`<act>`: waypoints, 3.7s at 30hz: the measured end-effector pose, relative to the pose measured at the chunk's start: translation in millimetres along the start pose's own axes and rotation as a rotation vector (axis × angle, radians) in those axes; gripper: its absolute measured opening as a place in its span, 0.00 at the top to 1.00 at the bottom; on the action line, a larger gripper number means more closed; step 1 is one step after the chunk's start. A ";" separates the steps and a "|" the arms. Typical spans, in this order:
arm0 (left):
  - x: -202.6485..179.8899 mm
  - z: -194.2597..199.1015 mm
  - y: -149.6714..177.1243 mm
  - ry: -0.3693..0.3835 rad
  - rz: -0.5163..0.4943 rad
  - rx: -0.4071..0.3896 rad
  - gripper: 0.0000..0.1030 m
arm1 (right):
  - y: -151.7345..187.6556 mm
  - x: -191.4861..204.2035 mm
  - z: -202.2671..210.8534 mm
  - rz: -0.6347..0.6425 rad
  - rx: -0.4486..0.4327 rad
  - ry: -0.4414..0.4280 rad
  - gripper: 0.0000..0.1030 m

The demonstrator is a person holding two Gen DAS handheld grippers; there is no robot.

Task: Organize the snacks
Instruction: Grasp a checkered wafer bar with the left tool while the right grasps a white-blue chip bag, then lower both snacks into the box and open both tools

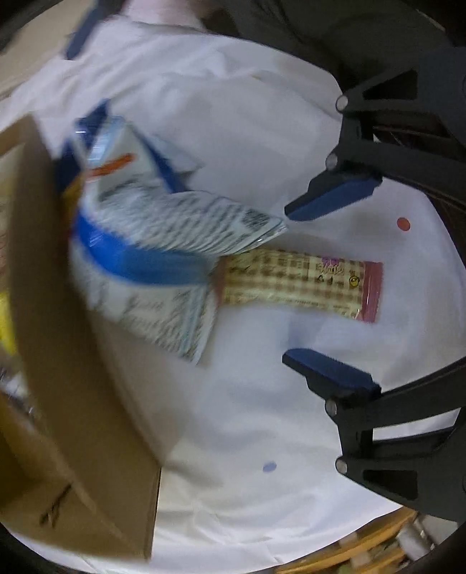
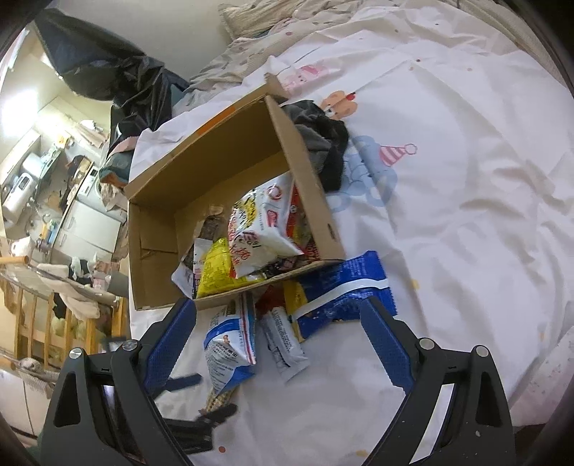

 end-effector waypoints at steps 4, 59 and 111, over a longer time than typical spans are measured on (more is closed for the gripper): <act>-9.2 -0.3 2.8 -0.029 -0.054 -0.016 0.72 | -0.5 -1.3 1.6 -0.008 -0.004 -0.003 0.08; 87.8 120.9 25.1 -0.042 0.376 -0.456 0.78 | 98.4 78.2 -69.2 0.163 0.410 -0.196 0.57; 117.8 133.8 -108.6 -0.062 0.326 -0.595 0.78 | -42.8 91.8 -81.8 0.123 0.094 -0.217 0.53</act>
Point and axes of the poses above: each gripper's, at about its wrist camera, not at the fingertips, and z roughly against the way its jaws point, x to its left, y to its underside, the point moved 6 cm from there along -z, roughly the way its jaws point, and after that the axes turned 1 degree about -x, right-handed, at the moved point
